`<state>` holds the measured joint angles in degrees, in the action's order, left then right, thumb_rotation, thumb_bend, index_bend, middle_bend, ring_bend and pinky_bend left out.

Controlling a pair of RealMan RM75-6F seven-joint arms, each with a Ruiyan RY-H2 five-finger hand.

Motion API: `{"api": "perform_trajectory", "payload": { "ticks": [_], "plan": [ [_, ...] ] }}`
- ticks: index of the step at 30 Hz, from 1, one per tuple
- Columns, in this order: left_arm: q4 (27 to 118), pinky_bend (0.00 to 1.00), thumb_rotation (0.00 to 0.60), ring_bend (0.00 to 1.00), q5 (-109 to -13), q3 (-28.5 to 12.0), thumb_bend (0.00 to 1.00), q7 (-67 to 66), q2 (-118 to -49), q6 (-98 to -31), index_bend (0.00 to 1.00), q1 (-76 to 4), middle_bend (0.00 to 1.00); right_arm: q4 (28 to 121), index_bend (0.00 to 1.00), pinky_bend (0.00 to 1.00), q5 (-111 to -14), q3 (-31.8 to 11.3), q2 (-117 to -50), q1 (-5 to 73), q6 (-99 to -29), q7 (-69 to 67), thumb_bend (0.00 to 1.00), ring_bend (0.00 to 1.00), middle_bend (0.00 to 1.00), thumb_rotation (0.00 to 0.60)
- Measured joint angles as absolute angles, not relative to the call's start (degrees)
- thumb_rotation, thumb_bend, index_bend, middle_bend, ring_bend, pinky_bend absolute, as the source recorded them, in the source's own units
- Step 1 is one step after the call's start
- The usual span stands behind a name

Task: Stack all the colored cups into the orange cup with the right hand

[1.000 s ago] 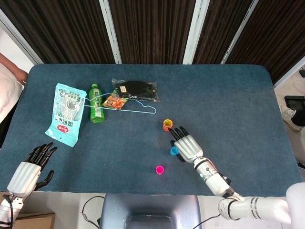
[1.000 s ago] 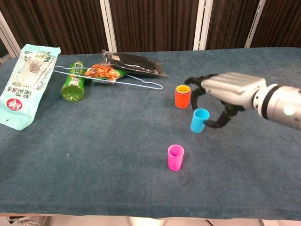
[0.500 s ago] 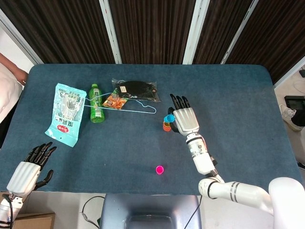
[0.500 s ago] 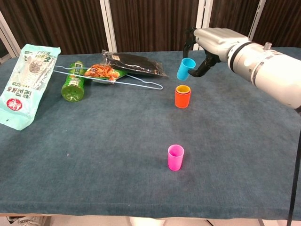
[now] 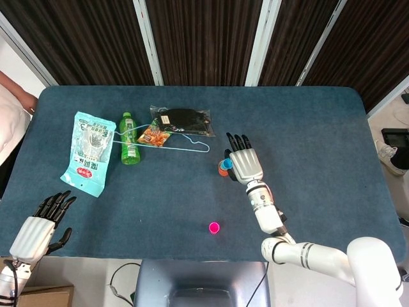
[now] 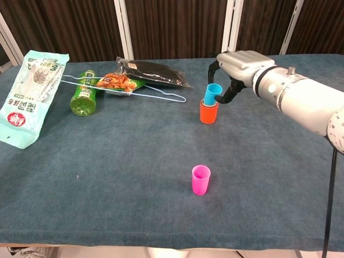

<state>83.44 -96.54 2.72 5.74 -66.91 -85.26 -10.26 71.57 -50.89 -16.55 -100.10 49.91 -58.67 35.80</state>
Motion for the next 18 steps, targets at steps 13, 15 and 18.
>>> {"api": "perform_trajectory", "payload": {
  "ticks": [13, 15, 18],
  "plan": [
    [83.4, 0.12, 0.600, 0.00, -96.7, 2.6, 0.46, 6.5, -66.6, -86.0, 0.00, -10.0, 0.00, 88.5, 0.12, 0.00, -55.2, -11.9, -91.3, 46.9, -56.1, 33.8, 0.46, 0.00, 0.00, 0.600],
    [83.5, 0.12, 0.600, 0.00, -96.8, 2.7, 0.46, 6.4, -66.6, -86.0, 0.00, -10.0, 0.00, 93.9, 0.15, 0.00, -59.9, -9.3, -88.2, 45.7, -55.8, 32.4, 0.46, 0.00, 0.00, 0.600],
    [83.5, 0.12, 0.600, 0.00, -97.0, 2.8, 0.46, 6.2, -66.7, -86.1, 0.00, -10.0, 0.00, 100.4, 0.16, 0.00, -65.9, -4.4, -83.8, 44.3, -54.7, 31.4, 0.46, 0.00, 0.00, 0.600]
  ]
}}
